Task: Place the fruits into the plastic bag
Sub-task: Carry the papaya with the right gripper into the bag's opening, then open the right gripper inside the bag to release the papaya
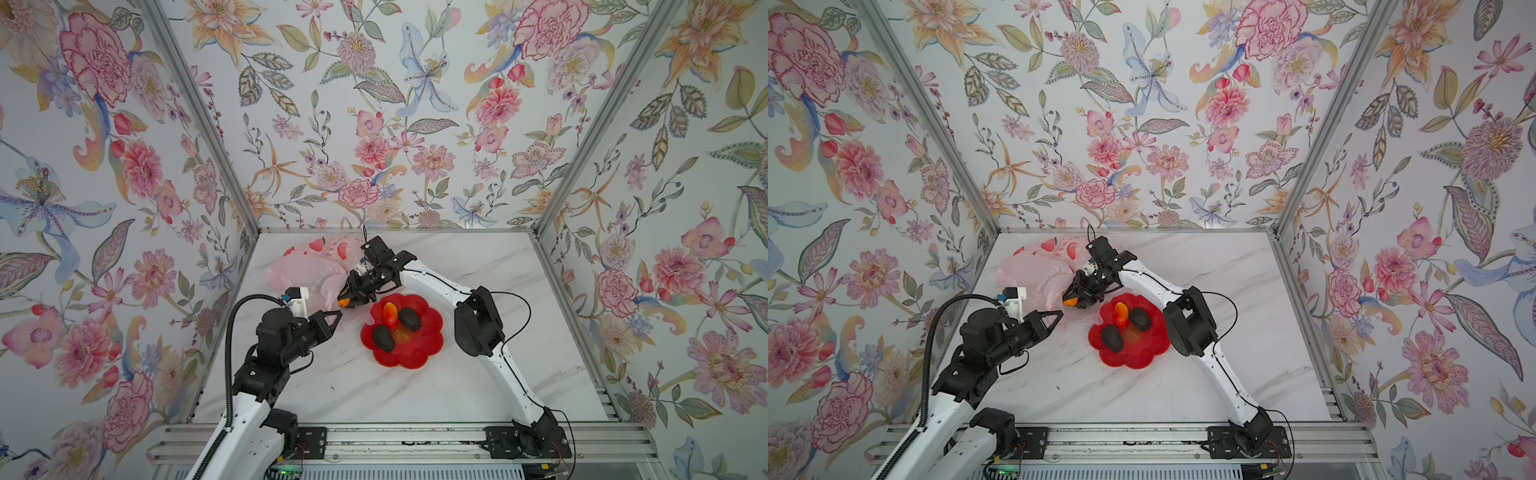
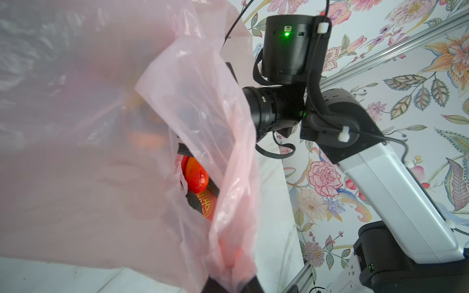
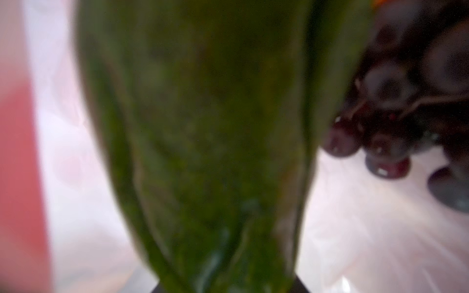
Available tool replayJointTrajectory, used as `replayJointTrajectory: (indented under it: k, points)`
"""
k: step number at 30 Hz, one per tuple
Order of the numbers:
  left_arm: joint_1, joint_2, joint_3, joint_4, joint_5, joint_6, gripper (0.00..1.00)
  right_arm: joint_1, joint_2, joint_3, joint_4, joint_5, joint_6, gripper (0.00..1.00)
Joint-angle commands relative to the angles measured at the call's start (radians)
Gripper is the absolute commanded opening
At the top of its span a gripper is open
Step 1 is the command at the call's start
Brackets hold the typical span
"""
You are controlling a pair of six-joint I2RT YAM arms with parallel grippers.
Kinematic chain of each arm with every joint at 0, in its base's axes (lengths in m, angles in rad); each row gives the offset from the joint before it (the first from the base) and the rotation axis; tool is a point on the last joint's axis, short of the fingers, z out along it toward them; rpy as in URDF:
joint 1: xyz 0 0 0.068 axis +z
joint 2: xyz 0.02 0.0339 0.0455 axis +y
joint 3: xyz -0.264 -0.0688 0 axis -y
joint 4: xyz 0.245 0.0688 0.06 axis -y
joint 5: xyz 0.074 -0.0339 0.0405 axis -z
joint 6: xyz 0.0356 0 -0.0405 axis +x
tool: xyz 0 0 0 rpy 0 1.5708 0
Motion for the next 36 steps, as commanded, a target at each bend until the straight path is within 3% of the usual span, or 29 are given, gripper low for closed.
replayJointTrajectory:
  k: [1, 14, 25, 34, 35, 36]
  points:
    - [0.007, 0.009, 0.032, -0.018, 0.007, 0.025, 0.00, -0.004, 0.006, -0.042, 0.334, 0.070, 0.210, 0.28]
    - [0.009, 0.035, 0.066, -0.033, 0.004, 0.049, 0.00, -0.005, 0.203, 0.147, 0.432, 0.156, 0.342, 0.31]
    - [0.009, 0.049, 0.061, -0.040, 0.011, 0.074, 0.00, -0.011, 0.220, 0.186, 0.391, 0.159, 0.322, 0.53]
    - [0.011, 0.041, 0.046, -0.031, 0.008, 0.063, 0.00, -0.018, 0.180, 0.188, 0.341, 0.160, 0.243, 0.80]
    - [0.011, 0.039, 0.042, -0.026, 0.008, 0.058, 0.00, -0.019, 0.176, 0.189, 0.335, 0.159, 0.233, 0.85]
    - [0.009, 0.037, 0.039, -0.021, 0.005, 0.054, 0.00, -0.021, 0.169, 0.189, 0.326, 0.157, 0.221, 0.99]
